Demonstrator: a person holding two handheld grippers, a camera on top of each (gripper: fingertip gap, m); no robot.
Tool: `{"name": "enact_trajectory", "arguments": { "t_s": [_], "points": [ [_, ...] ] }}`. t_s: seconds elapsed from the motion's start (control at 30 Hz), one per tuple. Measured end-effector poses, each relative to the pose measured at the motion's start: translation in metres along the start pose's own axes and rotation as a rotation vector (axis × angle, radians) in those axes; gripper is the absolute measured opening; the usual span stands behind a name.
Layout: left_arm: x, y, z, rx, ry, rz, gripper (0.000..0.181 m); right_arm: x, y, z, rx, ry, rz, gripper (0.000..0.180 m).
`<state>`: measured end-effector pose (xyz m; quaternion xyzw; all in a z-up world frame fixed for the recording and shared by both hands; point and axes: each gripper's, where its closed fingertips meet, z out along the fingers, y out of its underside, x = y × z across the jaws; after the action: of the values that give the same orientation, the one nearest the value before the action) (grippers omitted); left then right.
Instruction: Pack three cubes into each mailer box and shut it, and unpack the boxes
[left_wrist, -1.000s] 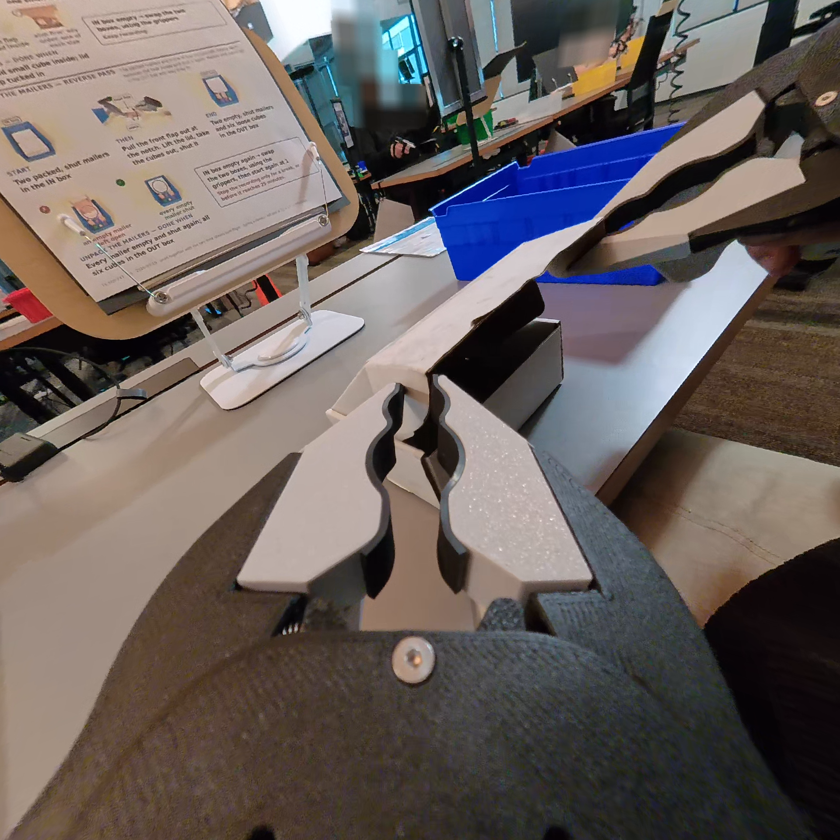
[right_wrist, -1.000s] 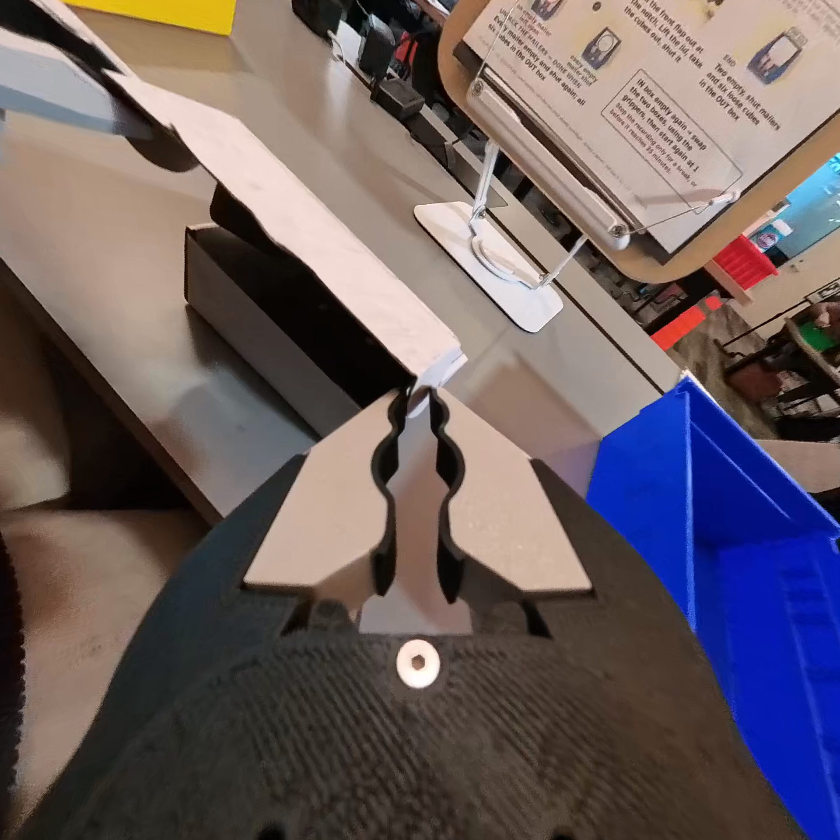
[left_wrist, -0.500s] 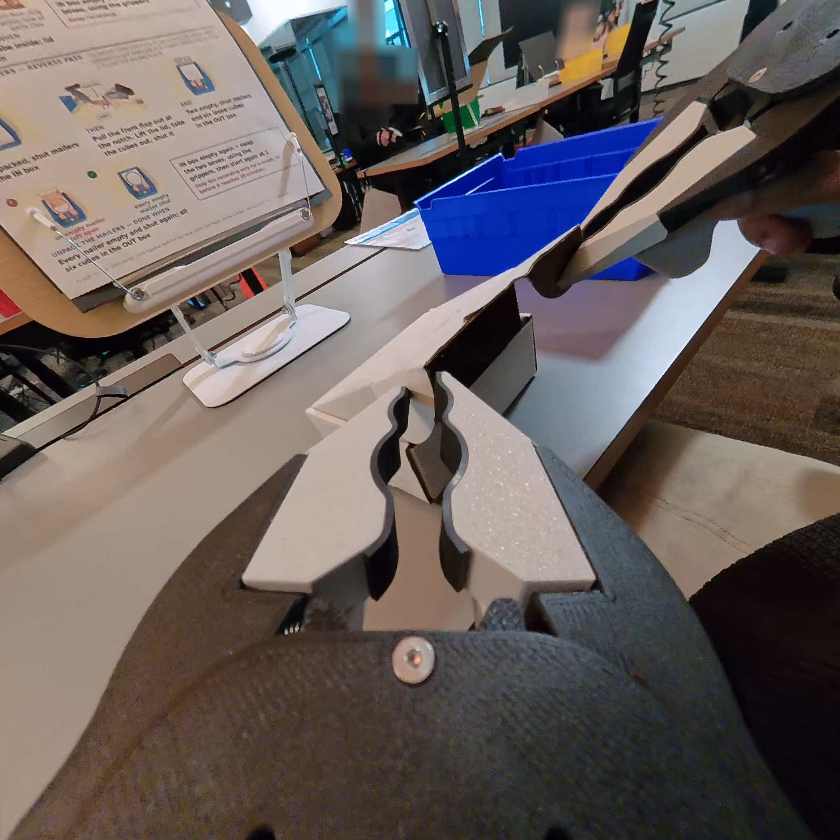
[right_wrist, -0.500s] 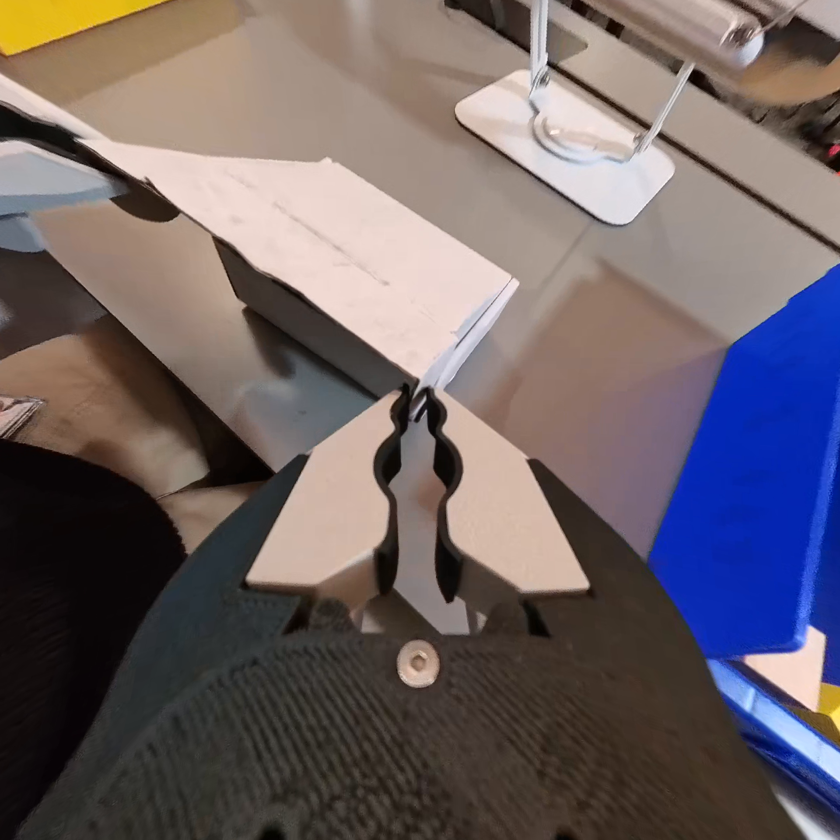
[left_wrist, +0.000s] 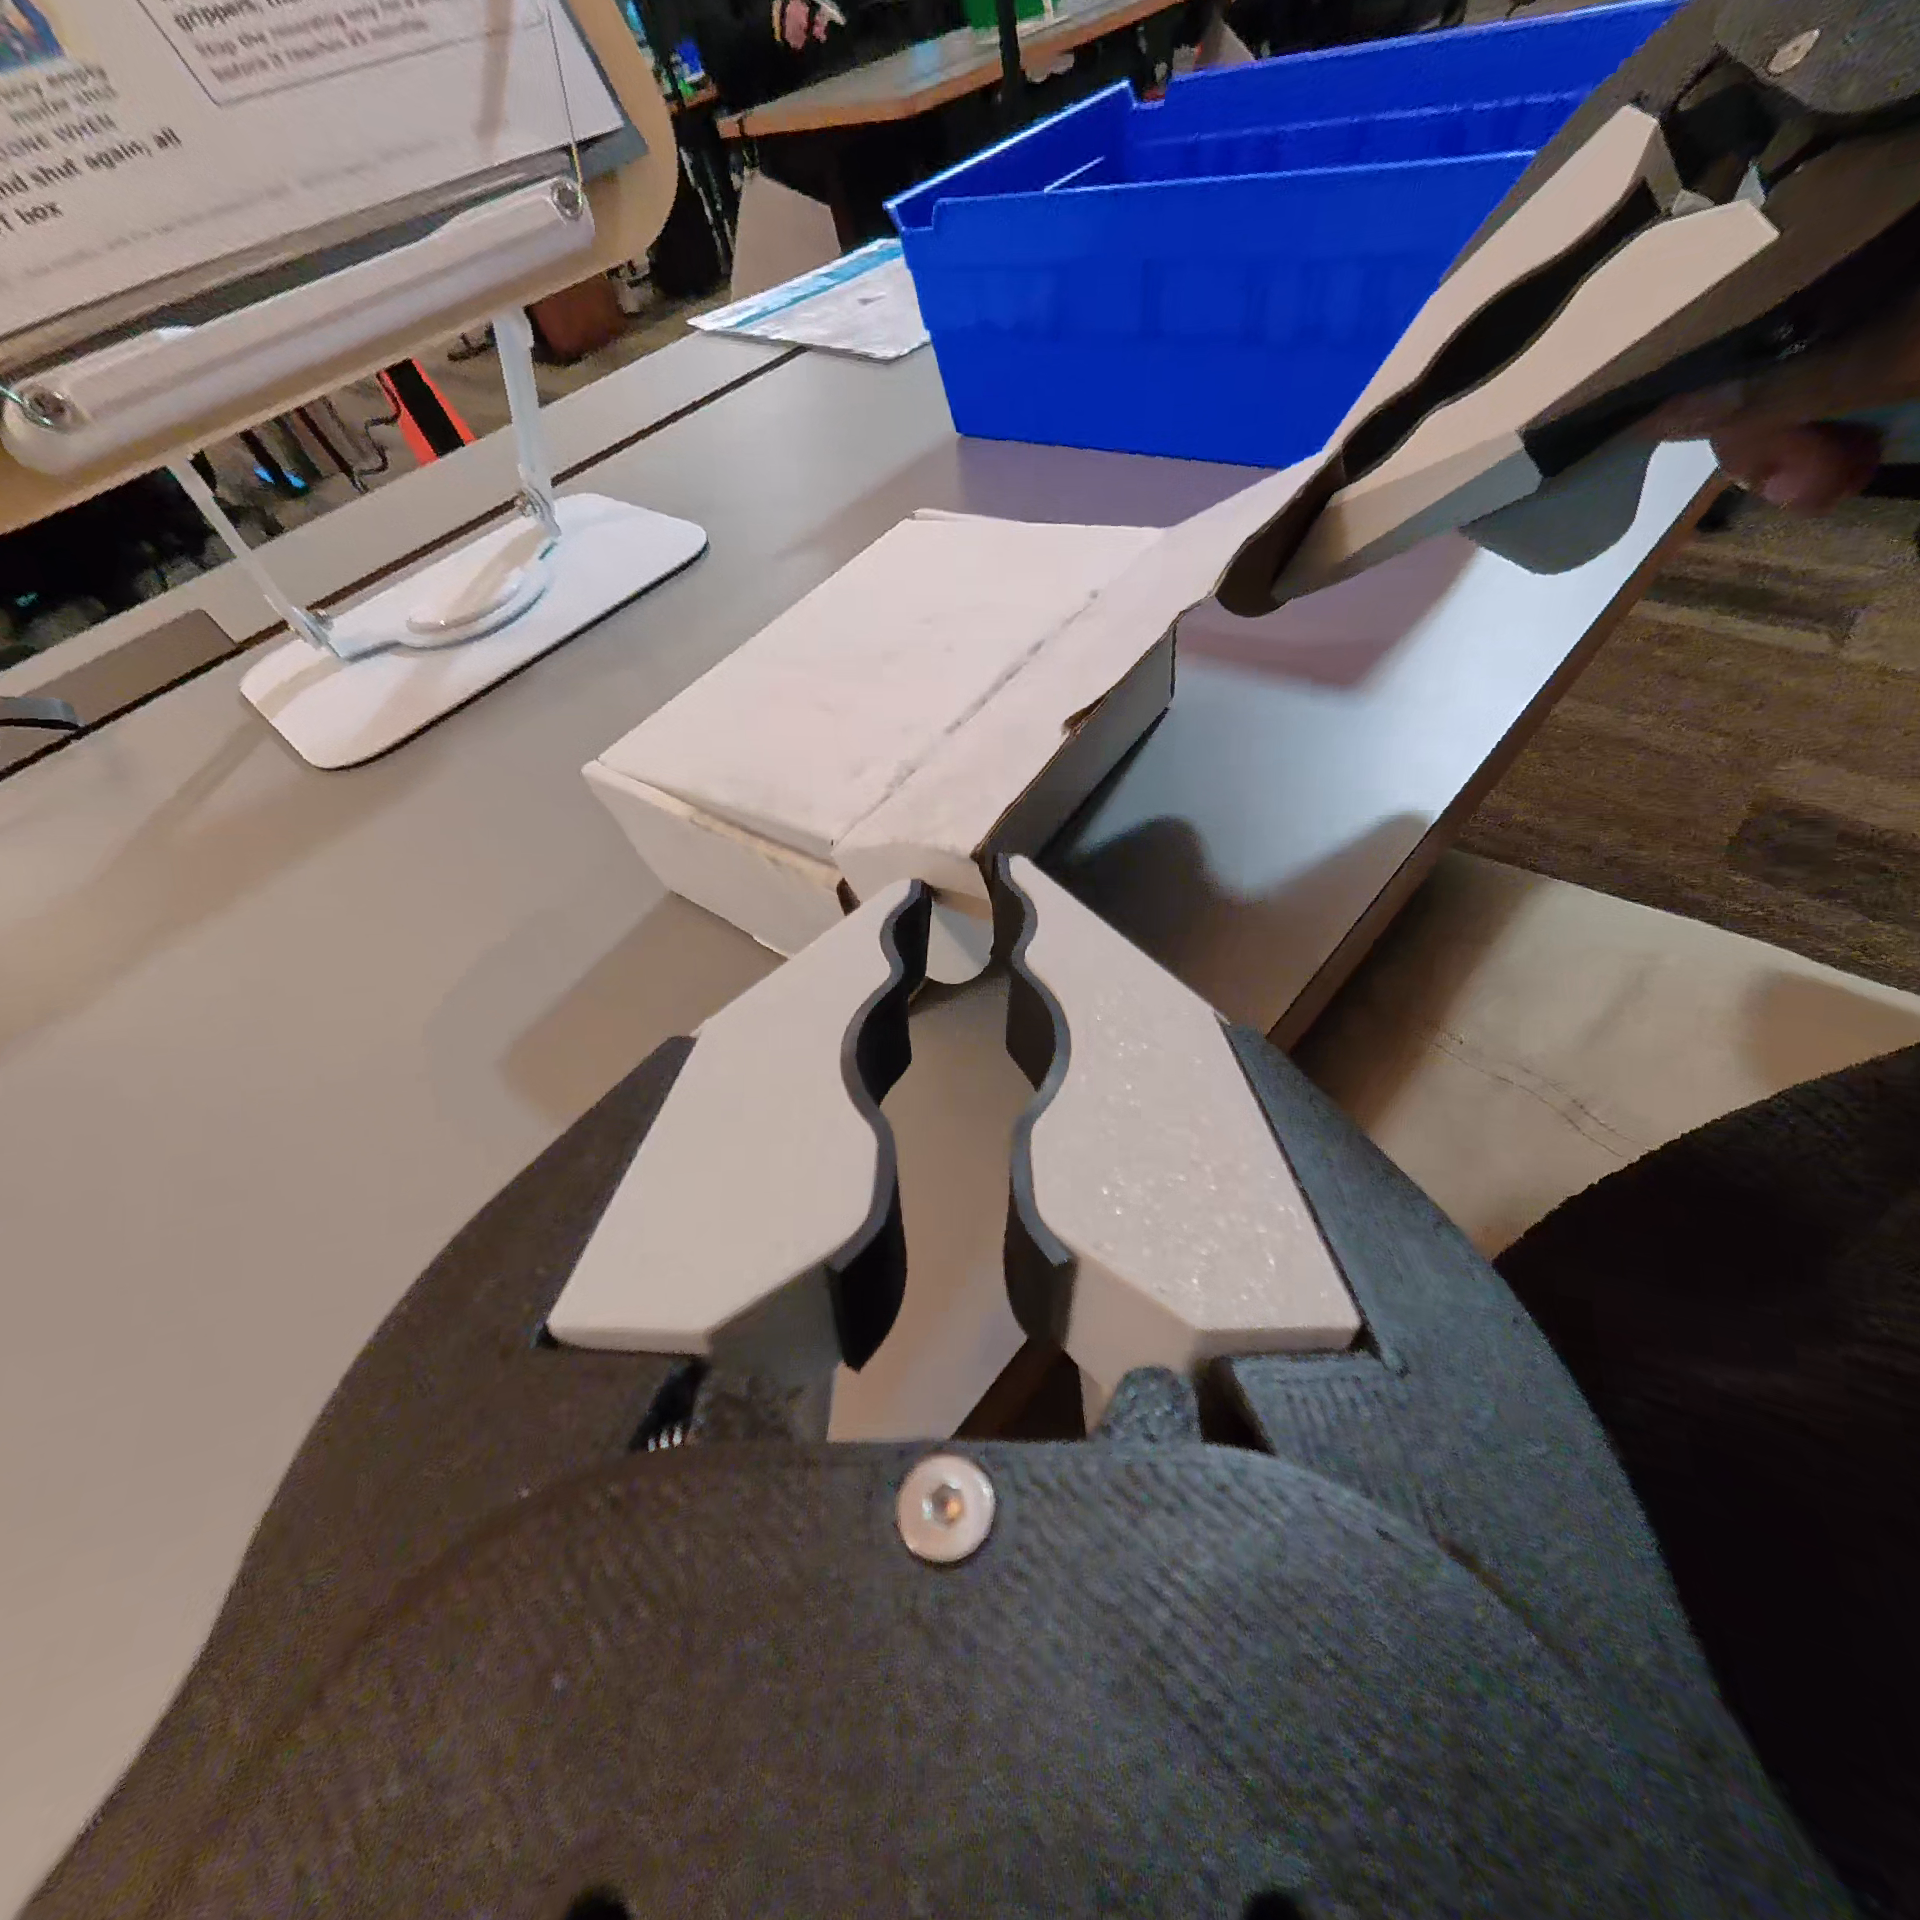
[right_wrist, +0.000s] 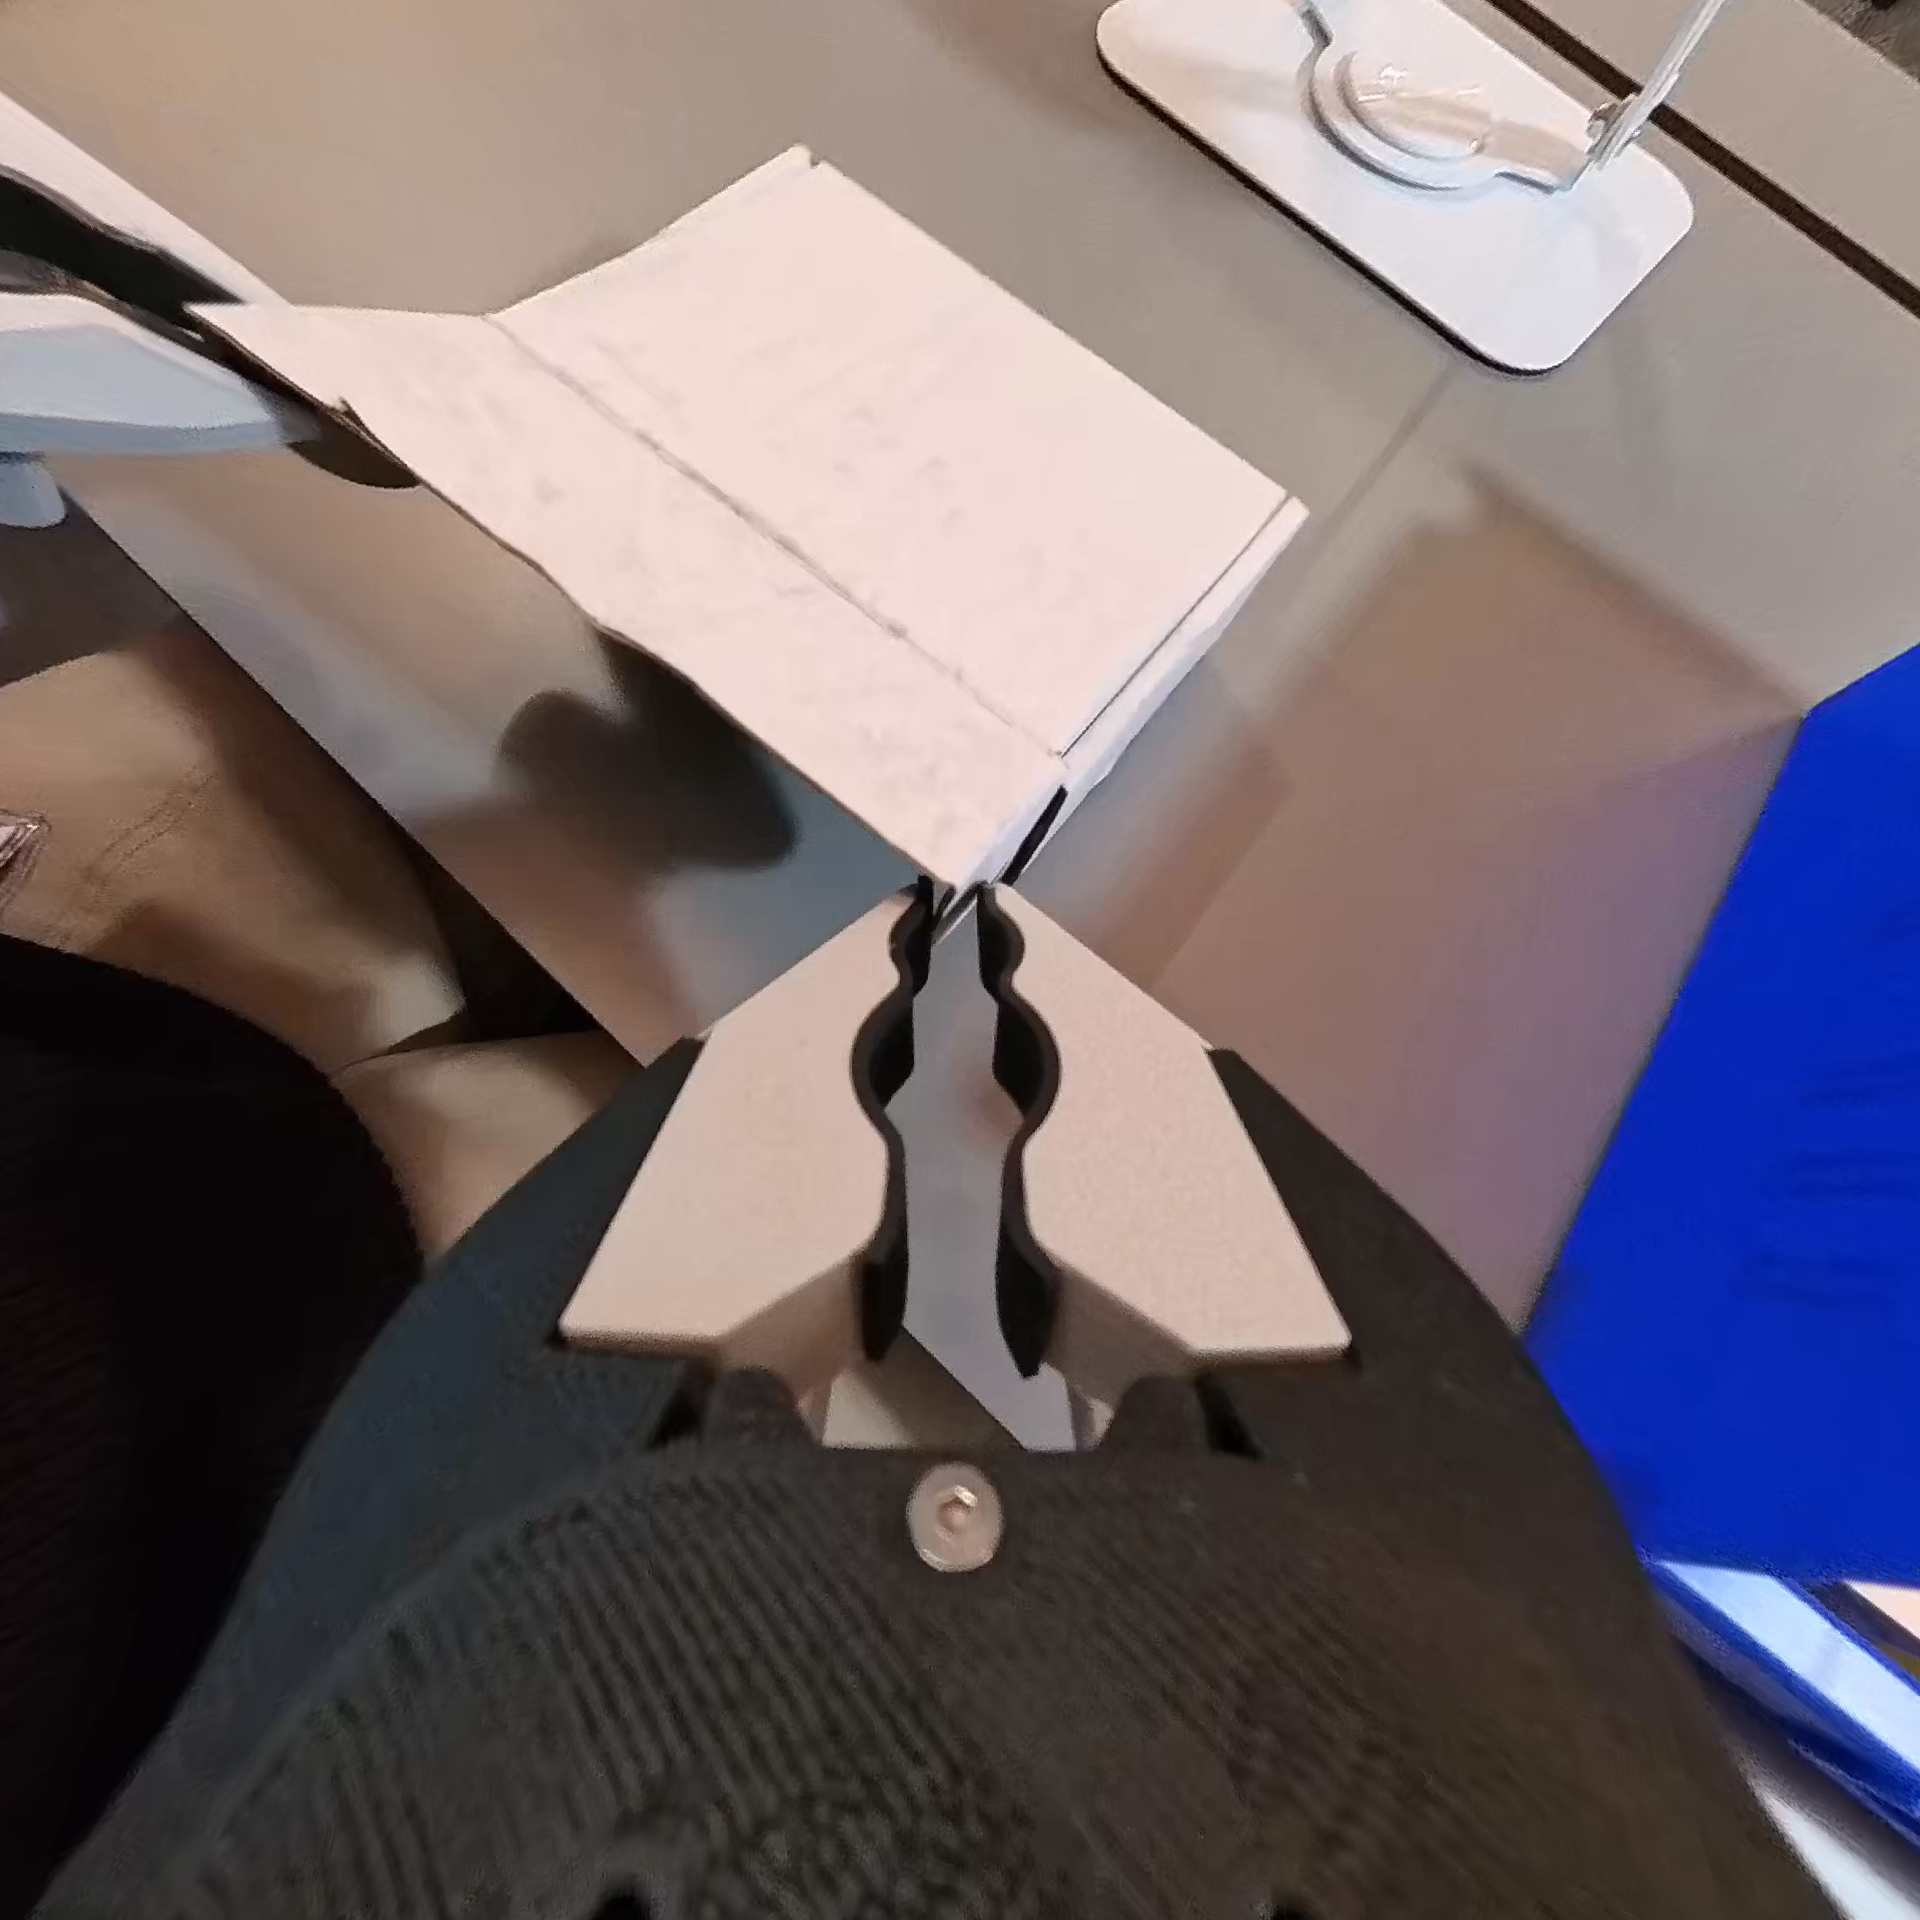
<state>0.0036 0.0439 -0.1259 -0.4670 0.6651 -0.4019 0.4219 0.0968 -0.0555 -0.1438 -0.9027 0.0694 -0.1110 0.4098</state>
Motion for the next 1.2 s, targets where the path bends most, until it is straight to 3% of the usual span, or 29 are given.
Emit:
{"name": "enact_trajectory", "arguments": {
  "t_s": [0.27,0.43,0.5,0.6,0.73,0.9,1.2],
  "points": [
    [0.002,0.013,0.009,-0.044,0.065,-0.092,0.013,-0.001,0.006,0.008,-0.006,-0.004,-0.01,0.009],
    [0.008,0.02,0.011,-0.083,0.103,-0.108,0.03,-0.003,0.01,0.011,-0.006,-0.034,0.02,0.014],
    [0.008,0.021,0.012,-0.084,0.106,-0.101,0.035,-0.006,0.01,0.012,0.005,-0.06,0.028,0.022],
    [0.012,0.02,0.012,-0.08,0.129,-0.099,0.039,-0.017,0.007,0.012,0.024,-0.131,0.052,0.05],
    [0.01,0.022,0.013,-0.092,0.115,-0.095,0.04,-0.02,0.007,0.012,0.026,-0.152,0.042,0.055],
    [0.013,0.021,0.012,-0.087,0.145,-0.129,0.046,-0.033,0.004,0.009,0.053,-0.252,0.052,0.08],
    [0.014,0.018,0.012,-0.077,0.194,-0.217,0.04,-0.03,0.006,0.009,0.031,-0.23,0.042,0.067]
  ]
}}
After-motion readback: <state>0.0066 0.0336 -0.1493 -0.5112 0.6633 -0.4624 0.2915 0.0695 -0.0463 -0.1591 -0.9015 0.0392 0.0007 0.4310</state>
